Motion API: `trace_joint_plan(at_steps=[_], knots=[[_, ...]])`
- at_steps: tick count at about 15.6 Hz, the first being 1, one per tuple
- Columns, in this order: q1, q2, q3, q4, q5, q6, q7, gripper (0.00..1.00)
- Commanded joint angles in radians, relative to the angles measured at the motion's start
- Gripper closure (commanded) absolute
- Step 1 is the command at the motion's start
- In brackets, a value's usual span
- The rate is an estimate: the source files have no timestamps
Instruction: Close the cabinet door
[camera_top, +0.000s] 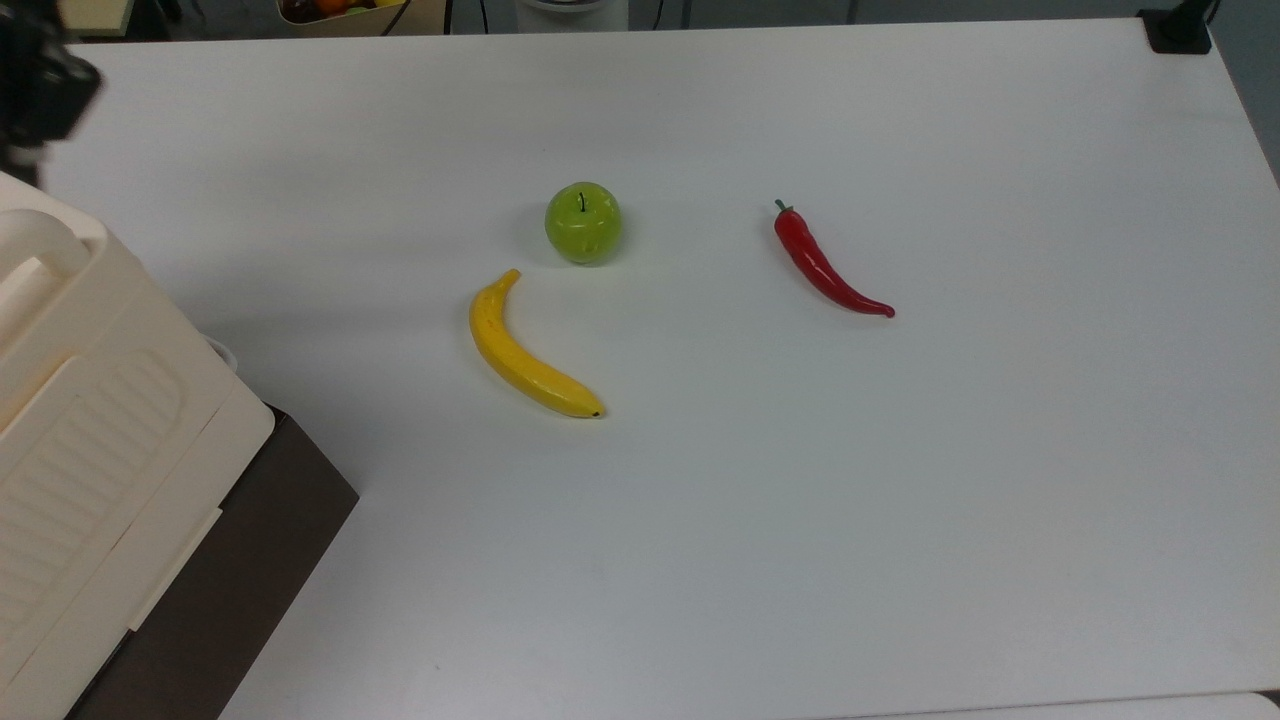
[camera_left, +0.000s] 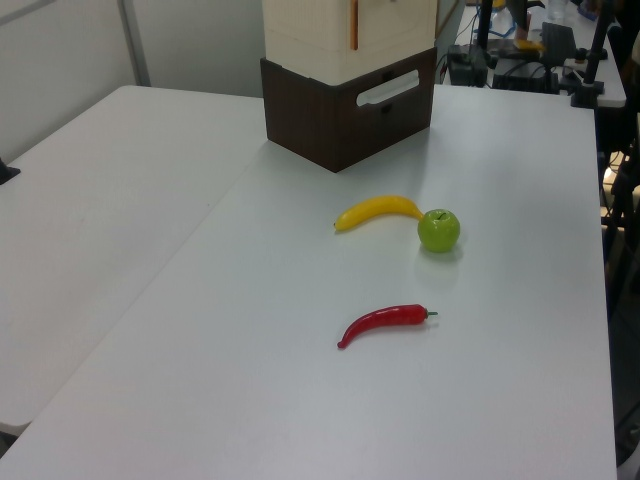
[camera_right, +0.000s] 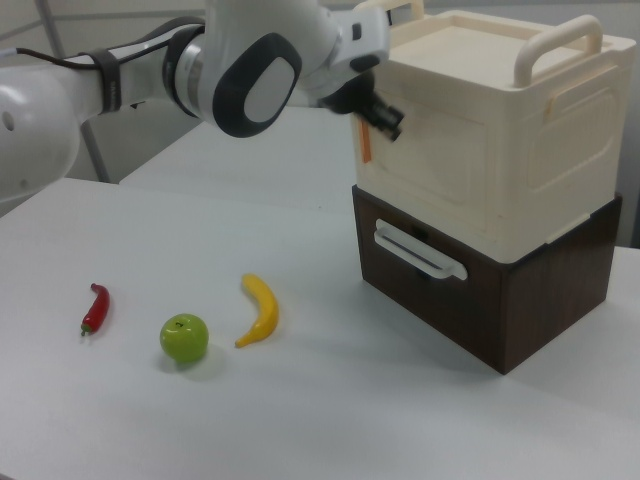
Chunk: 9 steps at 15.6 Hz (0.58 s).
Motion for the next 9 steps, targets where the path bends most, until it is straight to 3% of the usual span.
trace_joint_plan(at_steps=[1,3,9], knots=[[0.059,-0.05,0.005,-0.032,-0.001,-0.193,-0.044,0.95],[0.099,-0.073,0.003,-0.032,-0.007,-0.316,-0.058,0.95],[0.258,-0.136,0.005,-0.053,-0.127,-0.629,-0.064,0.95]])
